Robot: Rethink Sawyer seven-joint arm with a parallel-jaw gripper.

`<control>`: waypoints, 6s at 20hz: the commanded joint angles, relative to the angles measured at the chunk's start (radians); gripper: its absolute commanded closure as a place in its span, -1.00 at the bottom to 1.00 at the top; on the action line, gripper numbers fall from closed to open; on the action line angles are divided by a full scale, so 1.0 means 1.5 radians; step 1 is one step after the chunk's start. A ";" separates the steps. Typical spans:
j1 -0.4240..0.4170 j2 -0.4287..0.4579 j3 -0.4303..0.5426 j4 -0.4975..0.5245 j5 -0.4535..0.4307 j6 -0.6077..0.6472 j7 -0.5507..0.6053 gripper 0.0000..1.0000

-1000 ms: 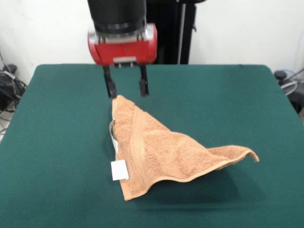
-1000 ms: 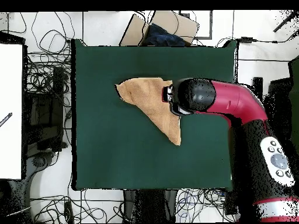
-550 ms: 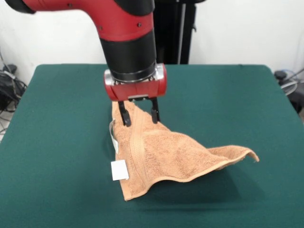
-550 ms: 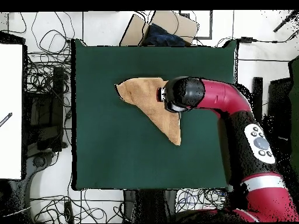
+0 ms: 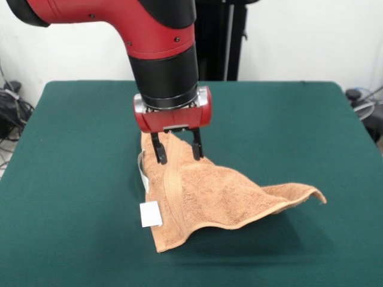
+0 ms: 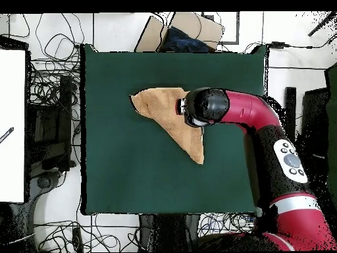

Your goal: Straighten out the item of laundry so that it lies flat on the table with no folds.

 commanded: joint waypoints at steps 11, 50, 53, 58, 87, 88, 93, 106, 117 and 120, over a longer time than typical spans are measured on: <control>0.018 0.002 -0.005 -0.016 -0.045 -0.047 -0.005 -1.00; 0.023 0.197 -0.033 -0.038 -0.023 -0.152 0.028 -1.00; 0.019 0.216 -0.024 -0.059 -0.016 -0.125 0.006 -1.00; 0.013 0.217 -0.026 -0.039 -0.023 -0.161 0.020 -1.00; 0.015 0.011 -0.027 -0.040 0.010 0.018 -0.013 1.00; 0.013 0.005 -0.027 -0.040 0.008 0.020 -0.013 1.00; -0.005 -0.003 -0.023 -0.061 -0.005 0.046 -0.030 1.00; -0.025 0.058 -0.005 -0.112 -0.020 0.037 -0.059 1.00; -0.038 0.042 0.004 -0.063 -0.034 -0.020 -0.060 -1.00; -0.037 0.042 0.004 -0.068 -0.040 -0.020 -0.068 -1.00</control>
